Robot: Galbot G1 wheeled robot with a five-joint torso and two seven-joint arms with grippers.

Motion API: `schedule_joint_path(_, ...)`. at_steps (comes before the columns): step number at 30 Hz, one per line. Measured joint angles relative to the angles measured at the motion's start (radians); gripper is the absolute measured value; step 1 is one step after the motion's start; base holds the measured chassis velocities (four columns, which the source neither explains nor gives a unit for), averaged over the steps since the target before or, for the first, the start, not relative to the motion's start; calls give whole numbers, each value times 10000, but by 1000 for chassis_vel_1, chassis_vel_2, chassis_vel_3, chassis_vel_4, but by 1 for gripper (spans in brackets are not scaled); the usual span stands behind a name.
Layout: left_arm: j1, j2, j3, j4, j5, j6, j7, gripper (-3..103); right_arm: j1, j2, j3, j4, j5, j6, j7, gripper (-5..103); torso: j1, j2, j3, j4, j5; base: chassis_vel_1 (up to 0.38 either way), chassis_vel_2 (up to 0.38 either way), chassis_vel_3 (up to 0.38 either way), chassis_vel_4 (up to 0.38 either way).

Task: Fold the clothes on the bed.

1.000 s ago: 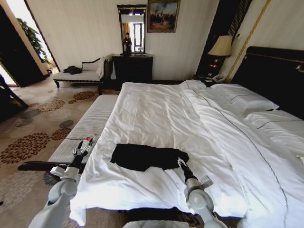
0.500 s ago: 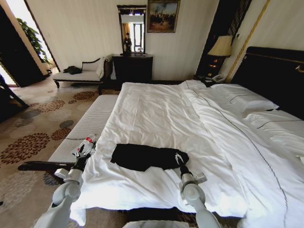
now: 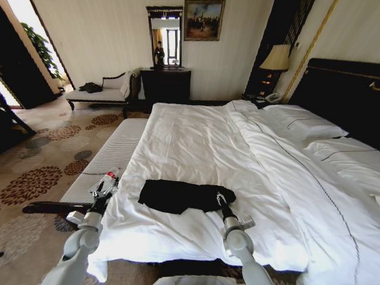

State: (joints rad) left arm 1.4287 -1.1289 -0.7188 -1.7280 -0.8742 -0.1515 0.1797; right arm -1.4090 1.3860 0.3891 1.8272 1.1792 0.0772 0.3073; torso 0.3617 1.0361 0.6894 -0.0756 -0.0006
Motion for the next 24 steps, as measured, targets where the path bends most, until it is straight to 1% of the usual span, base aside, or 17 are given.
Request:
schedule_joint_path(1,8,-5,1,-18,12,3,-6,100,18,4,9,-28,11,0,0,50,0,0,0,0,0,0,0,0,0)
schedule_joint_path(2,16,-6,1,-36,21,3,-12,100,28,6,17,-43,22,0,0,50,0,-1,0,0,0,0,0,0,0)
schedule_joint_path(4,65,-6,-40,-111,35,5,-25,100,77,21,52,-105,111,-5,17,40,0,0,0,0,0,0,0,0,0)
schedule_joint_path(5,65,-6,-40,-111,35,5,-25,100,77,21,52,-105,111,-5,17,40,0,0,0,0,0,0,0,0,0)
schedule_joint_path(7,119,-5,-95,-198,36,10,-26,100,124,50,62,-172,165,-8,32,28,0,0,0,1,0,0,0,0,0)
schedule_joint_path(8,139,-7,-112,-233,34,17,-26,100,142,61,64,-200,172,-8,36,28,0,0,0,1,0,0,0,0,0)
schedule_joint_path(9,181,-26,-141,-318,29,24,-26,100,191,89,72,-271,172,-2,44,18,-1,0,0,1,1,0,0,0,0)
schedule_joint_path(11,208,-42,-152,-370,27,27,-26,100,212,99,81,-295,172,2,49,18,-1,0,0,1,1,0,0,0,0)
schedule_joint_path(13,254,-74,-169,-455,28,29,-28,100,249,107,120,-306,155,12,52,9,0,0,0,2,1,0,0,0,0)
schedule_joint_path(16,307,-102,-214,-550,39,33,-37,100,249,59,206,-273,-20,81,84,8,0,0,0,3,2,0,0,0,0)
schedule_joint_path(18,331,-106,-251,-644,41,34,-52,100,97,-137,287,-82,-188,199,166,8,0,0,0,3,3,0,0,0,0)
schedule_joint_path(21,335,-106,-267,-720,42,35,-59,100,-78,-388,431,187,-72,211,293,8,0,0,0,1,1,0,0,0,0)
schedule_joint_path(23,338,-105,-270,-765,42,36,-65,100,-248,-721,738,552,283,205,462,8,-1,0,0,-3,2,0,0,0,0)
schedule_joint_path(24,338,-105,-270,-765,42,36,-65,100,-248,-721,738,552,283,205,462,8,-1,0,0,-3,2,0,0,0,0)
